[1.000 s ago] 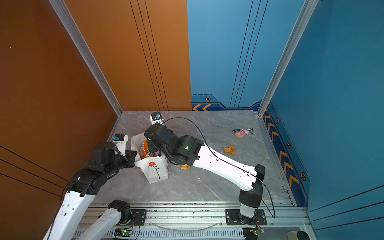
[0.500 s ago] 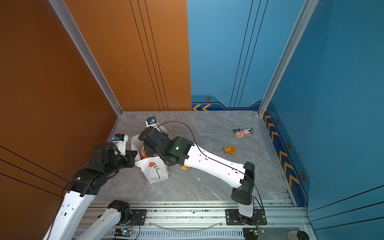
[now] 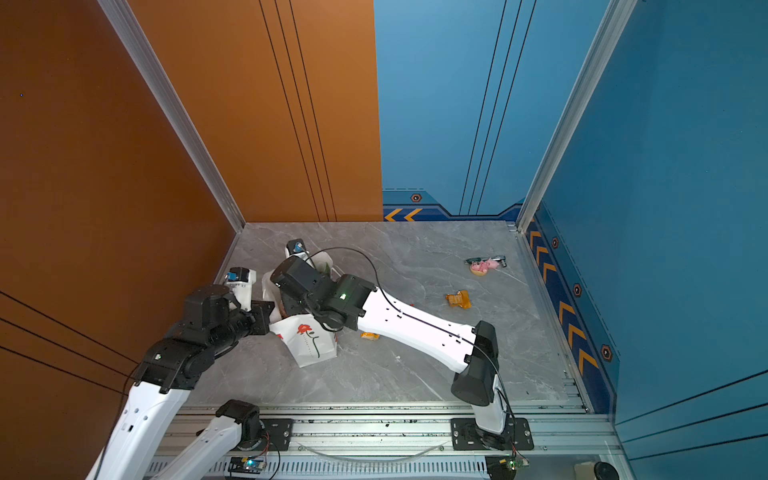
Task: Place the snacks into the paper bag
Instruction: 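Carry the purple bag over the paper bag opening with the right gripper, then lower the purple bag into the paper bag and open the right gripper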
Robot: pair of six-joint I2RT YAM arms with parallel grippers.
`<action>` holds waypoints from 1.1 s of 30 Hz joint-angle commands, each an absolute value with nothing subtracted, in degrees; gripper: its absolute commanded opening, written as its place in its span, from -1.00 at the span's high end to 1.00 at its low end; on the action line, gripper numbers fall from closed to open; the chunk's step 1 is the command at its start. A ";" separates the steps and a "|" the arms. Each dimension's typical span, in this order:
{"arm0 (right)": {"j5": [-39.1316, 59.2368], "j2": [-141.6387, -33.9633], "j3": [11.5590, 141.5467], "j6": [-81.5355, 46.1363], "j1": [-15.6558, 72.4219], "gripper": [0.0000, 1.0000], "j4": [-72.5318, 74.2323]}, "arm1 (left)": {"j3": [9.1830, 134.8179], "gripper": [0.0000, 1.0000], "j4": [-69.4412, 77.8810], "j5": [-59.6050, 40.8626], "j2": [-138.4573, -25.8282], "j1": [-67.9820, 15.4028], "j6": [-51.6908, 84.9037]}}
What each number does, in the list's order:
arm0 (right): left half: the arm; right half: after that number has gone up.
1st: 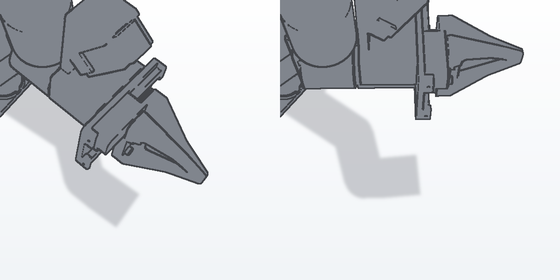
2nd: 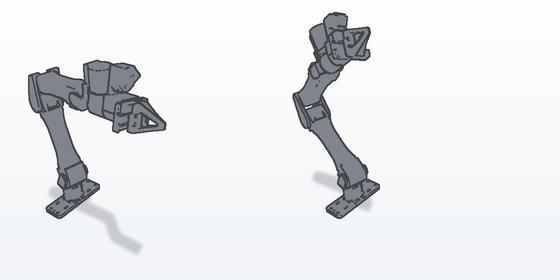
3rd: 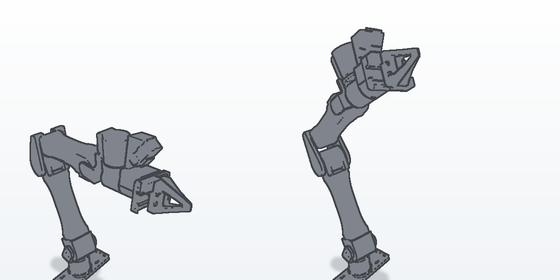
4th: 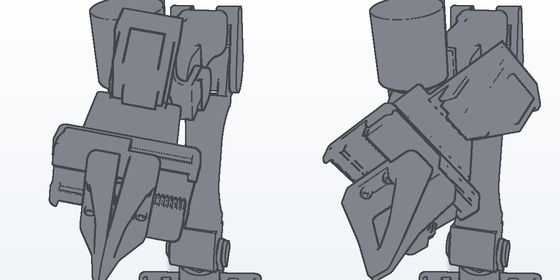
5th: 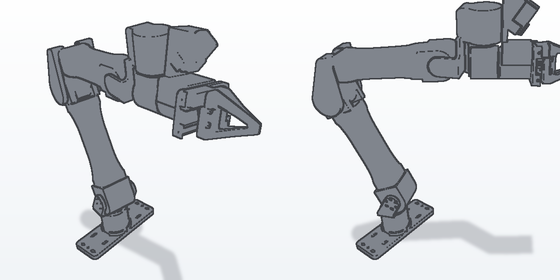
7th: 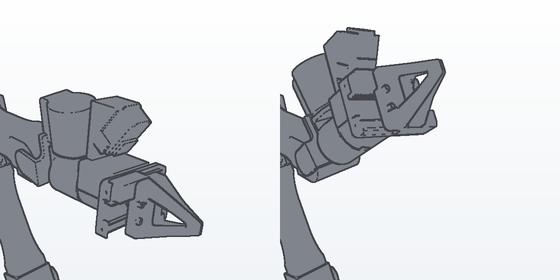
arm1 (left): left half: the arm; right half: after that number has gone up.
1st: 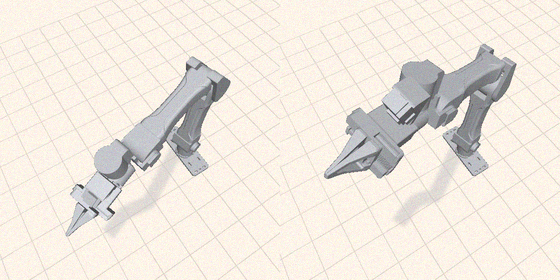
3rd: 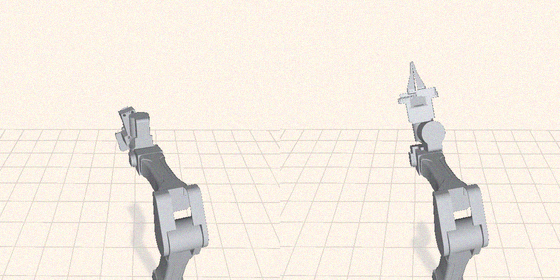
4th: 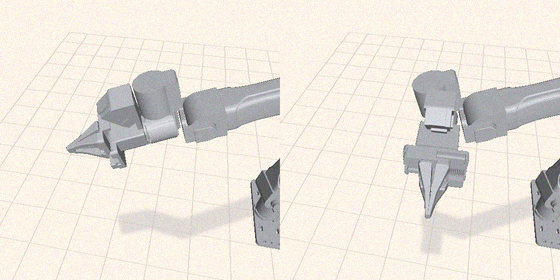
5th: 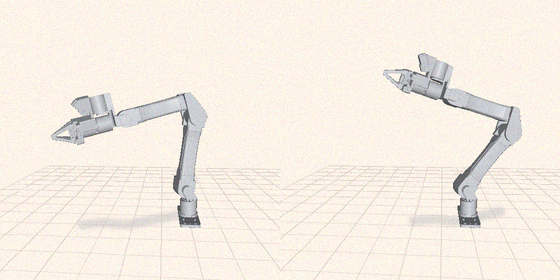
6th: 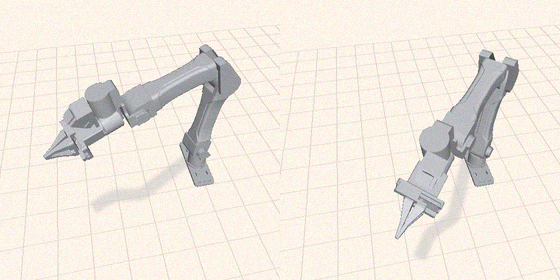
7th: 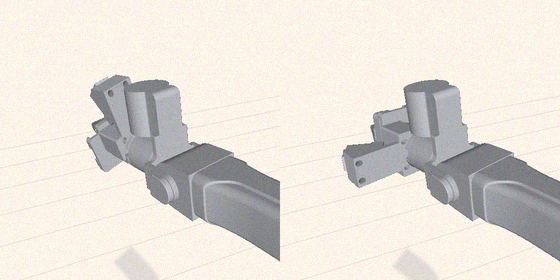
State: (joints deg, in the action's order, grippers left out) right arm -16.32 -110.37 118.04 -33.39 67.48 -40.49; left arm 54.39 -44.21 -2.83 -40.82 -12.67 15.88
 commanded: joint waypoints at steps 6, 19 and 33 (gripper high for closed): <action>-10.41 -114.74 120.23 -36.43 66.01 1.00 -39.51 | 54.84 1.00 -37.88 -1.67 -39.12 -12.74 14.86; -5.11 -121.62 127.43 -38.76 65.64 1.00 -47.20 | 54.88 1.00 -37.88 -1.60 -39.28 -12.83 14.85; -4.23 -117.45 127.92 -38.41 67.85 1.00 -47.36 | 54.84 1.00 -37.88 -0.79 -38.85 -12.51 14.88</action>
State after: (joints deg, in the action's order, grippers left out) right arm -6.00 -121.03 126.82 -37.78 66.72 -45.12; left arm 54.35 -44.84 -2.63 -40.36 -12.71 15.88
